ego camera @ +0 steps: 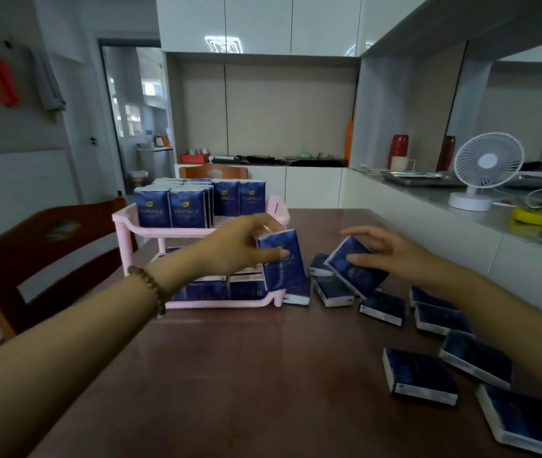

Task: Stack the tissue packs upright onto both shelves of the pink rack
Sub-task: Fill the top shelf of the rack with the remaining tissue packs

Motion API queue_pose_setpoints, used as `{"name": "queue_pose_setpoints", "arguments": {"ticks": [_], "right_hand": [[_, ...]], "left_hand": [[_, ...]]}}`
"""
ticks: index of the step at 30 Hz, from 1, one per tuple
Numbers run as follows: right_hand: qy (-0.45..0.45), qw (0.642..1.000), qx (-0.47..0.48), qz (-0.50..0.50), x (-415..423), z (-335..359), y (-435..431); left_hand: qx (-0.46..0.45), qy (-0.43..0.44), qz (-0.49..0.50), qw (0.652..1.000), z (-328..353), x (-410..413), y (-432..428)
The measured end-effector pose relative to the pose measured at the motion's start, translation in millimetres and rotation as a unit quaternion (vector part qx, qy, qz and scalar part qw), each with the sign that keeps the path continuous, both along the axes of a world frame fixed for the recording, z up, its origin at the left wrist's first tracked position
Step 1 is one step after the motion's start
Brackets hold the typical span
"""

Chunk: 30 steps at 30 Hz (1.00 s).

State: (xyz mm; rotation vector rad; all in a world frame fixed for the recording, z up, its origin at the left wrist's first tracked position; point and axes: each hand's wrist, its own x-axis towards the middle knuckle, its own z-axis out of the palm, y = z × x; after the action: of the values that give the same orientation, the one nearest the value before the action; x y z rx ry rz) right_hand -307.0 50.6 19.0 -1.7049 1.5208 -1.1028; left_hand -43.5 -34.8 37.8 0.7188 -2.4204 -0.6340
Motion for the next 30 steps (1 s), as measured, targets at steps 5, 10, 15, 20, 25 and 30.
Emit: {"name": "queue_pose_setpoints", "arguments": {"ticks": [5,10,15,20,25,30], "right_hand": [[-0.036,0.997,-0.066,0.007,34,46,-29],[-0.034,0.994,-0.108,0.009,59,77,-61],[-0.026,0.992,-0.126,0.008,73,86,-92],[-0.043,0.991,-0.124,-0.001,75,83,-123],[-0.041,0.991,-0.13,0.004,68,74,-152],[0.002,0.99,-0.144,-0.004,65,69,-174]], "left_hand": [[-0.018,0.047,0.004,0.999,50,33,-12],[-0.033,0.053,0.037,0.997,89,51,-32],[-0.02,0.034,0.076,0.996,108,49,-59],[0.004,-0.002,0.079,0.997,114,43,-84],[-0.041,-0.066,0.069,0.995,110,33,-107],[-0.071,-0.09,0.106,0.988,104,29,-133]]}}
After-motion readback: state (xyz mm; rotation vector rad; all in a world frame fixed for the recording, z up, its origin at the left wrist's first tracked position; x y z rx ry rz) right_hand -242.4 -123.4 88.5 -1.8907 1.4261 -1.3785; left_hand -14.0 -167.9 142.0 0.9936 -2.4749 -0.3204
